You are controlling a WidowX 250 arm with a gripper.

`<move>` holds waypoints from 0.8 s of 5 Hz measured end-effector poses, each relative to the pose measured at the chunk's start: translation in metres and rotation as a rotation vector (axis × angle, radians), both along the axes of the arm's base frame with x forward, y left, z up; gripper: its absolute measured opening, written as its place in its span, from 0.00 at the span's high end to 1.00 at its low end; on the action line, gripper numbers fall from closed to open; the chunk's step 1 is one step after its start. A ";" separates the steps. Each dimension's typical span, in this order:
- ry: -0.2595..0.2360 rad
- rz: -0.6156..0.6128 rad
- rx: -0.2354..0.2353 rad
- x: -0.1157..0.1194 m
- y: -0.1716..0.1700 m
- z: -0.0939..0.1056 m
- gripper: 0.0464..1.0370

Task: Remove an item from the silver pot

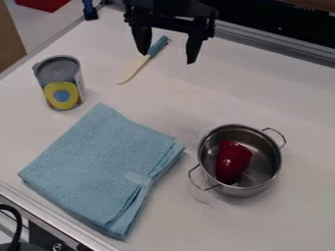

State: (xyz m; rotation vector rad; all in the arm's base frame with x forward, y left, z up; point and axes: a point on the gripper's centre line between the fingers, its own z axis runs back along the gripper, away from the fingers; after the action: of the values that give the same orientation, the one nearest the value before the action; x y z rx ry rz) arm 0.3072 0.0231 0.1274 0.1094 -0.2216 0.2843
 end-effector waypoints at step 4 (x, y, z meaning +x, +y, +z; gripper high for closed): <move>0.129 -0.200 -0.112 -0.041 -0.090 -0.044 0.04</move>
State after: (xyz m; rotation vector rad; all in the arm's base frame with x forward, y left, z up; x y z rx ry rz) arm 0.2662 -0.0668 0.0835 -0.0057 -0.0868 0.0900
